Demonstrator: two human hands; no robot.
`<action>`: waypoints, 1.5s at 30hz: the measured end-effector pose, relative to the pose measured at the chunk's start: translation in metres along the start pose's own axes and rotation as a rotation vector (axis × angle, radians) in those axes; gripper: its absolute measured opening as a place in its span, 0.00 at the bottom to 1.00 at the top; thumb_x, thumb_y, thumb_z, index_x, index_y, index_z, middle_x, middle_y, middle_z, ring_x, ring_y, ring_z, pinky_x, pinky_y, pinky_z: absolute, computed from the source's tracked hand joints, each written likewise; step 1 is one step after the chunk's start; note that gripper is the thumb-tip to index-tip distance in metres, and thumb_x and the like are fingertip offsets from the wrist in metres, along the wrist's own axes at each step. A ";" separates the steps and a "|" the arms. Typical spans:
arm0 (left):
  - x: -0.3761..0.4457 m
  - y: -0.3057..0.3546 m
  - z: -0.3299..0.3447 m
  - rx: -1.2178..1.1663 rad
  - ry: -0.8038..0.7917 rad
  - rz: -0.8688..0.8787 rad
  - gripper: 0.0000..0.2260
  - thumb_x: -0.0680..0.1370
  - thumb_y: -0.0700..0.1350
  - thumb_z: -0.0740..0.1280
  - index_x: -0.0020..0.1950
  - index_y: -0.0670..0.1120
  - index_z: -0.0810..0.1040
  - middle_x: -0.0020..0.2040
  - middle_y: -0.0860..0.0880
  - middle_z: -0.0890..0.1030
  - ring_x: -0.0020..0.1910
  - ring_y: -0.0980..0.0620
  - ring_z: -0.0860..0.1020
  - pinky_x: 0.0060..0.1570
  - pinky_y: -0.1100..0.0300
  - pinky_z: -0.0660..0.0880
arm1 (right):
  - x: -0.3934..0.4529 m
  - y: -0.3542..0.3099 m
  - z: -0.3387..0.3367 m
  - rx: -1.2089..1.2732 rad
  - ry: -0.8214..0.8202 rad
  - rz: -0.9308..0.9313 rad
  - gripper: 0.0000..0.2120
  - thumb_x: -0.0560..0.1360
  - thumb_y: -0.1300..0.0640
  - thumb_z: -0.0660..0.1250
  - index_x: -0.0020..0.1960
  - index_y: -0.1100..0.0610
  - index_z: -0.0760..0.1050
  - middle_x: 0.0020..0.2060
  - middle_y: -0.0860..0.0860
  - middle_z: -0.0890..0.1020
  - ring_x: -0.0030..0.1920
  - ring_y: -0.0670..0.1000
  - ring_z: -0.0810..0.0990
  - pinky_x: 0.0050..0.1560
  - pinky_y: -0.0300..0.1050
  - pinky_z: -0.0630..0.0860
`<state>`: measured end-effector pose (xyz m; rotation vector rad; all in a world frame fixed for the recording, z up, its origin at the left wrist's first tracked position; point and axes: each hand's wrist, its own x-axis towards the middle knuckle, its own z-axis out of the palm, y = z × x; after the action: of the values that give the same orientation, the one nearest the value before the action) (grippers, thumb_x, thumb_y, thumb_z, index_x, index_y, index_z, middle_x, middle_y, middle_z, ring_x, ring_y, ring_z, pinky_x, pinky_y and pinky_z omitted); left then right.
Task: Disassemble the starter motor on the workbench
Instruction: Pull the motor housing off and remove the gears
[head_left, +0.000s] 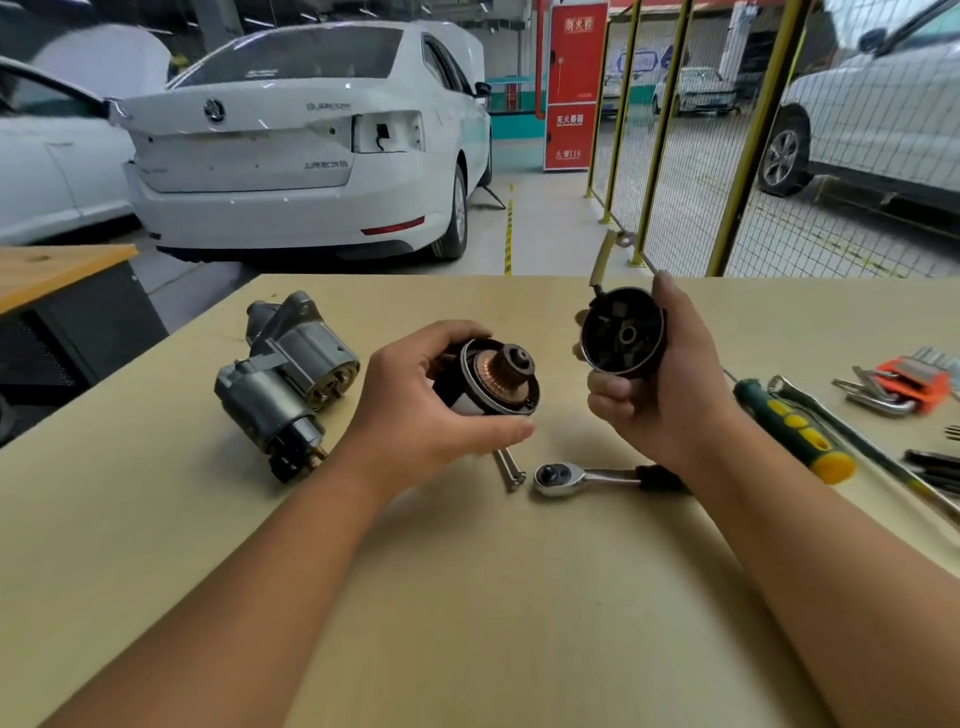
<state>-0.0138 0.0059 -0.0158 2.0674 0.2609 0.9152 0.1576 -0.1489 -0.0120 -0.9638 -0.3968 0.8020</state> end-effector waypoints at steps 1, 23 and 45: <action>0.001 -0.002 -0.001 -0.017 0.014 -0.010 0.33 0.58 0.45 0.89 0.60 0.50 0.83 0.52 0.54 0.86 0.52 0.58 0.85 0.53 0.67 0.79 | 0.001 -0.001 -0.002 0.000 0.003 0.034 0.34 0.75 0.28 0.58 0.58 0.59 0.76 0.42 0.57 0.82 0.24 0.48 0.68 0.23 0.37 0.62; 0.009 -0.019 -0.008 0.001 0.160 0.004 0.34 0.57 0.52 0.88 0.60 0.54 0.81 0.51 0.59 0.85 0.50 0.64 0.84 0.50 0.72 0.78 | 0.018 0.012 -0.015 -1.163 0.590 -0.204 0.09 0.70 0.45 0.75 0.47 0.48 0.83 0.40 0.47 0.83 0.35 0.49 0.82 0.30 0.41 0.74; 0.002 -0.001 0.003 0.266 0.072 0.403 0.31 0.62 0.44 0.86 0.62 0.39 0.82 0.55 0.46 0.85 0.53 0.47 0.84 0.53 0.49 0.81 | -0.020 0.030 0.044 -1.354 0.074 -0.798 0.22 0.75 0.34 0.57 0.37 0.53 0.67 0.27 0.46 0.70 0.32 0.52 0.71 0.32 0.51 0.67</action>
<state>-0.0102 0.0056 -0.0164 2.3848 -0.0017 1.2532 0.1038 -0.1294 -0.0132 -1.8613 -1.2292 -0.3709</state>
